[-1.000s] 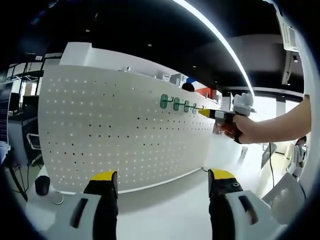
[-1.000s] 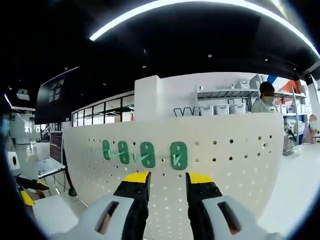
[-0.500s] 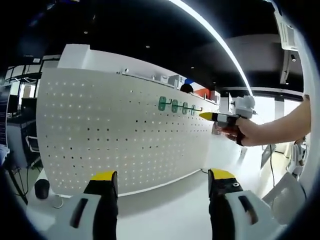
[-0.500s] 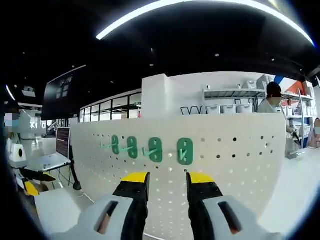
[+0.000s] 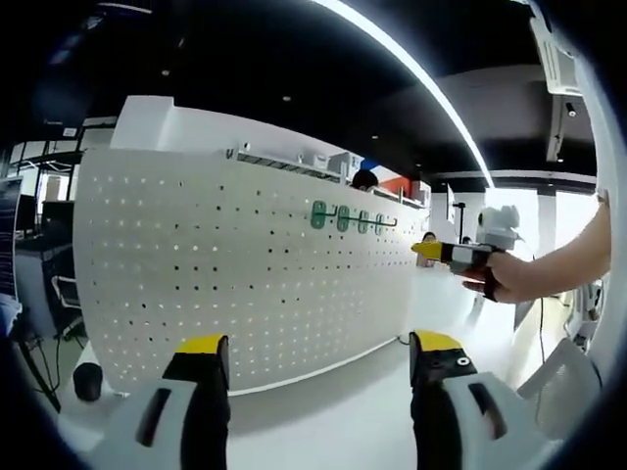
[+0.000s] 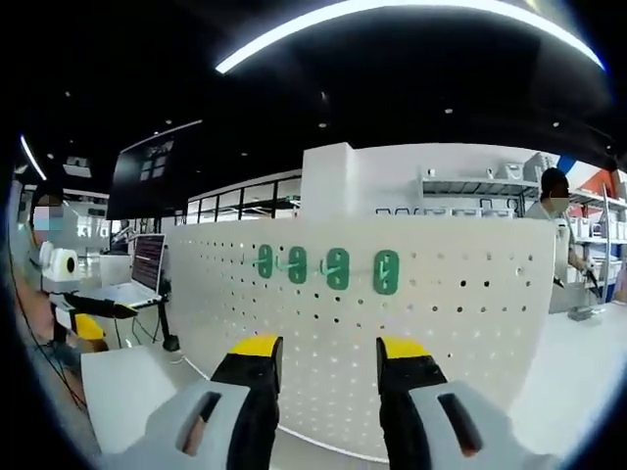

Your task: Insert the hook assembly into the mounting plate slot until the hook locks in place.

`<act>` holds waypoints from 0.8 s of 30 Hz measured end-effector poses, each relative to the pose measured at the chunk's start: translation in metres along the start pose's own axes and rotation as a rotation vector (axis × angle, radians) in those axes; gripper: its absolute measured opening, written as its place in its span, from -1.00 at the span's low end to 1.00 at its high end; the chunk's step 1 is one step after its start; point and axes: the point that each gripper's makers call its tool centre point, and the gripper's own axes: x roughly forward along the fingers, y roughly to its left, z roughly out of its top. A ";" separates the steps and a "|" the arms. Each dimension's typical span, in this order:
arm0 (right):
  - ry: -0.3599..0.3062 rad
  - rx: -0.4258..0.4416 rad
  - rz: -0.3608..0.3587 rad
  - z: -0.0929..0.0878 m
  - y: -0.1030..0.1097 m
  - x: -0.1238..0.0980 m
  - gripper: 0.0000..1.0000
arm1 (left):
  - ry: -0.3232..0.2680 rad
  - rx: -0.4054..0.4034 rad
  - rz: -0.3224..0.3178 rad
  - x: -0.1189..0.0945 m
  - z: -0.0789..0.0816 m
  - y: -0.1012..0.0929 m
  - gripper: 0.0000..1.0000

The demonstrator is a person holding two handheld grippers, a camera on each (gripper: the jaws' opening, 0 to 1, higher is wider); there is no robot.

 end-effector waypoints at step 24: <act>0.012 0.022 -0.017 -0.020 0.012 -0.064 -0.02 | 0.022 0.076 -0.012 -0.016 -0.007 -0.003 0.62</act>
